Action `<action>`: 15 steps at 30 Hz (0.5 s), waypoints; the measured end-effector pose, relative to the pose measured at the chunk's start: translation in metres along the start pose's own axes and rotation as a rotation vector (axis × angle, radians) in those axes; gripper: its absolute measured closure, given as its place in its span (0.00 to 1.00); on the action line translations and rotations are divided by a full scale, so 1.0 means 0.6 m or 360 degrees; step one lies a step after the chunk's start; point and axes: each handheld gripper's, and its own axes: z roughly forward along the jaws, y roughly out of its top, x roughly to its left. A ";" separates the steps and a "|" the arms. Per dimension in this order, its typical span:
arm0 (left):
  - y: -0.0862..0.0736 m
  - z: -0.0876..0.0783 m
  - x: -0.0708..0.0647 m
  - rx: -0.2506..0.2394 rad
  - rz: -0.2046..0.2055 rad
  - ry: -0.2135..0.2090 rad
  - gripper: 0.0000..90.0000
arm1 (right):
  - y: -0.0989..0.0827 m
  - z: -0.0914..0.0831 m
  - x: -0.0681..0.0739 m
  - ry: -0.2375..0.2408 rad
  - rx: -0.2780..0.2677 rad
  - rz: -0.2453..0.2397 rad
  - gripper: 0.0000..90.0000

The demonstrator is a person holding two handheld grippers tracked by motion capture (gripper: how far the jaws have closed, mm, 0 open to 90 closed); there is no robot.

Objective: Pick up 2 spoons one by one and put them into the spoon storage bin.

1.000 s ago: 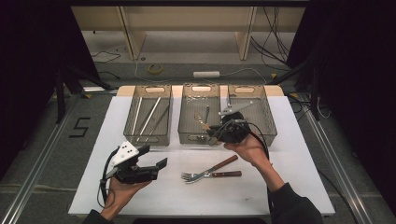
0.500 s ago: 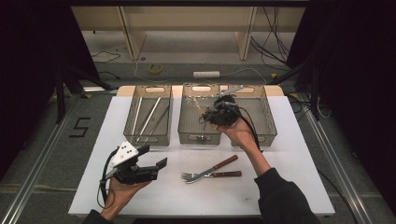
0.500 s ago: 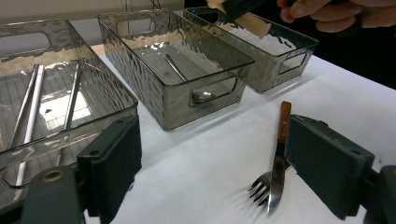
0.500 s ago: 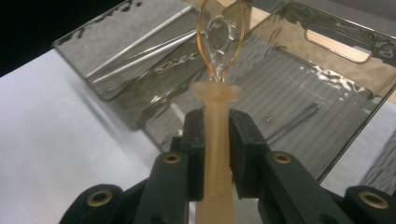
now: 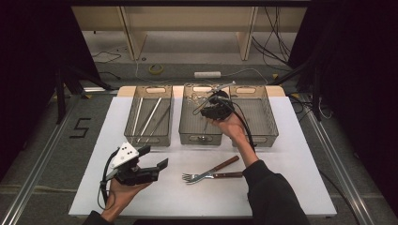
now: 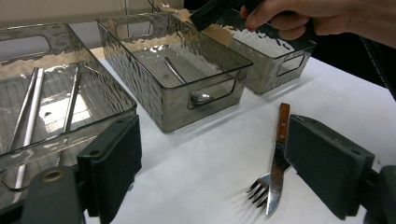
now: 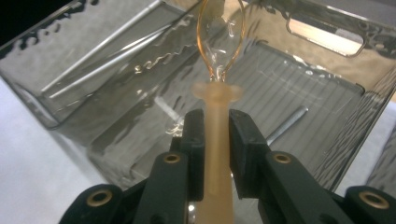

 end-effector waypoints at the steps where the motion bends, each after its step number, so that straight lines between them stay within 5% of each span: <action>1: 0.000 0.000 0.000 -0.0002 0.0000 0.0000 0.21 | -0.001 0.004 -0.002 -0.0003 0.0005 0.0009 0.87; 15: 0.000 -0.001 -0.001 -0.0006 0.0007 -0.0002 0.21 | -0.007 0.038 -0.003 -0.0028 0.0063 0.0070 0.86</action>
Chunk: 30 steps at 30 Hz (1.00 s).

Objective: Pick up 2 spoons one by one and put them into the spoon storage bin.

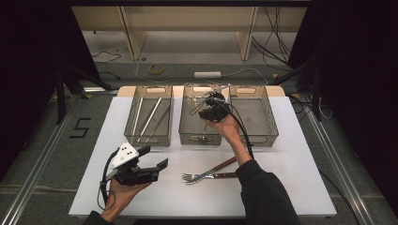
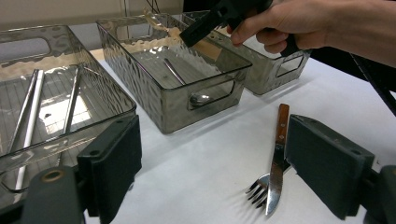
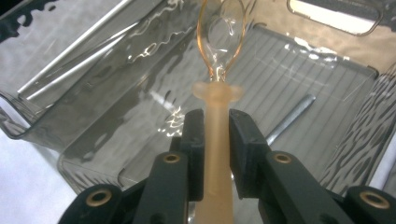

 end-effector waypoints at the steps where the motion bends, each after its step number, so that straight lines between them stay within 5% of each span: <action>1: 0.000 0.000 0.000 -0.0003 -0.0004 0.0000 0.21 | -0.001 0.002 0.000 0.0001 0.0004 0.0004 0.86; 6: 0.000 0.000 0.000 -0.0004 -0.0004 -0.0001 0.20 | -0.005 0.009 0.001 0.0014 0.0028 0.0017 0.83; 13: 0.000 -0.001 0.000 -0.0009 -0.0003 0.0002 0.21 | -0.004 -0.009 0.003 0.0128 -0.0016 -0.0015 0.62; 21: 0.000 -0.001 0.000 -0.0014 -0.0004 0.0006 0.21 | -0.020 -0.078 0.021 0.0336 -0.0063 -0.0208 0.46; 27: 0.001 0.000 0.001 -0.0017 -0.0003 0.0009 0.21 | -0.054 -0.119 0.030 0.0403 -0.0059 -0.0346 0.44; 30: 0.001 0.000 0.001 -0.0014 -0.0003 0.0010 0.20 | -0.077 -0.125 0.032 0.0377 -0.0036 -0.0387 0.45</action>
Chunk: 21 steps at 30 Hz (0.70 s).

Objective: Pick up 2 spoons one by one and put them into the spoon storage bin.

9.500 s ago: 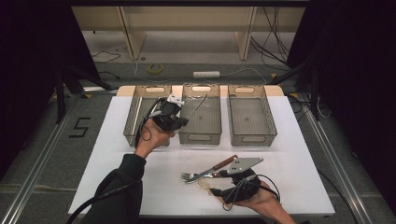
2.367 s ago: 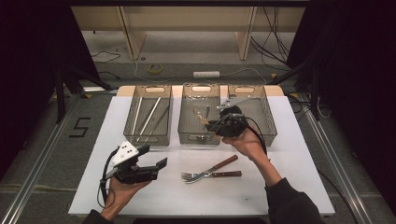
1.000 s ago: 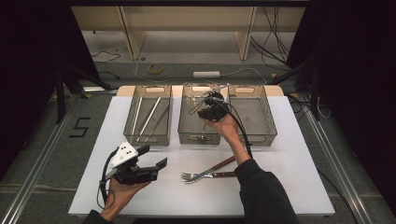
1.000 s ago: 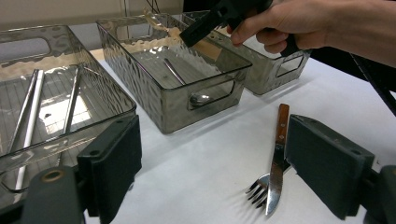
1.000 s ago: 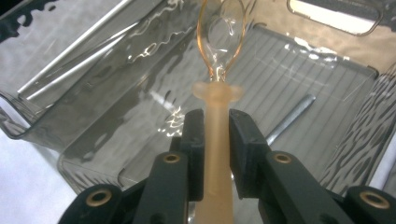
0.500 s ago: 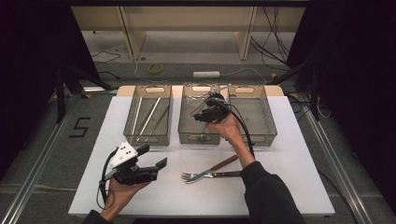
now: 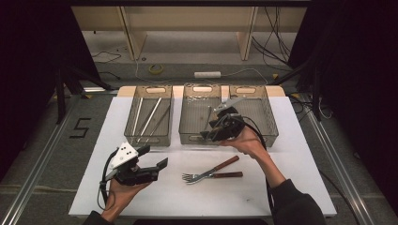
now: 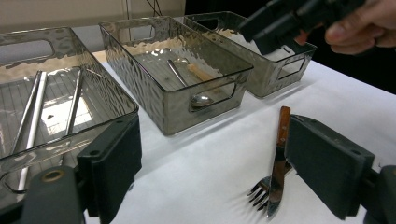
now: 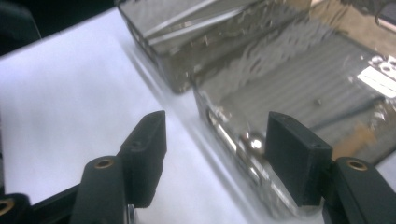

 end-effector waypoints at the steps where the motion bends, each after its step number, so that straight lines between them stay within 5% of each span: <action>1: 0.000 0.000 0.000 -0.0001 -0.0001 0.0001 0.21 | -0.008 0.000 0.003 -0.0015 0.0010 -0.0003 0.45; 9: 0.000 -0.001 0.000 -0.0016 -0.0010 0.0005 0.21 | -0.066 0.000 0.017 -0.0038 -0.0034 0.0028 0.41; 21: 0.002 -0.003 0.001 -0.0033 -0.0005 -0.0009 0.20 | -0.102 -0.003 0.022 -0.0086 -0.0070 0.0069 0.41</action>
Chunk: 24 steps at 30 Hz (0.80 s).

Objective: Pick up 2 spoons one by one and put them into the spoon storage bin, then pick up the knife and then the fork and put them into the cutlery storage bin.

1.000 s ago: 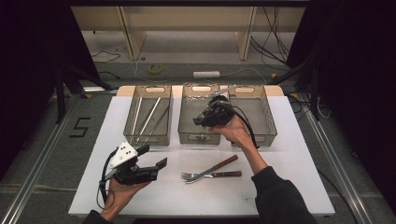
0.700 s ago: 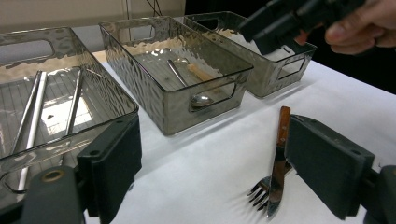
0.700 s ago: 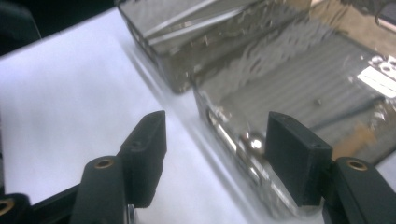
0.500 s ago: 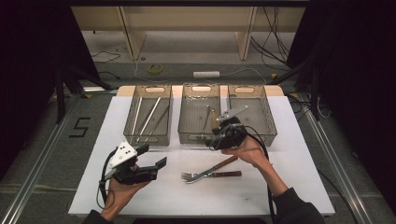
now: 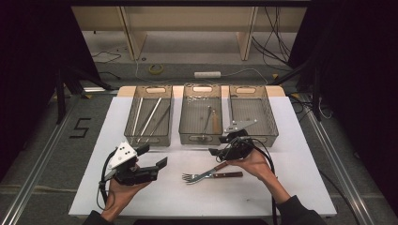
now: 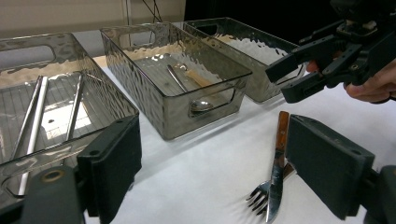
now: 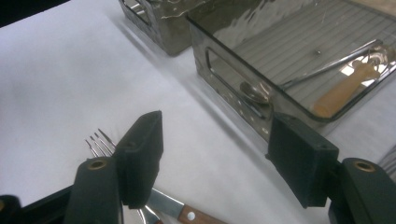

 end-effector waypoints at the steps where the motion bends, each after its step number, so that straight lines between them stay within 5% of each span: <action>1: 0.000 0.001 0.000 0.0001 -0.0002 -0.0001 0.20 | -0.002 0.000 -0.001 -0.0002 0.0002 0.0003 0.41; 13: 0.000 -0.001 0.000 -0.0004 -0.0003 0.0001 0.19 | -0.028 0.003 -0.022 -0.0037 0.0064 0.0086 0.37; 24: 0.000 -0.002 0.000 -0.0009 -0.0001 0.0006 0.19 | -0.042 0.009 -0.039 -0.0085 0.0156 0.0107 0.73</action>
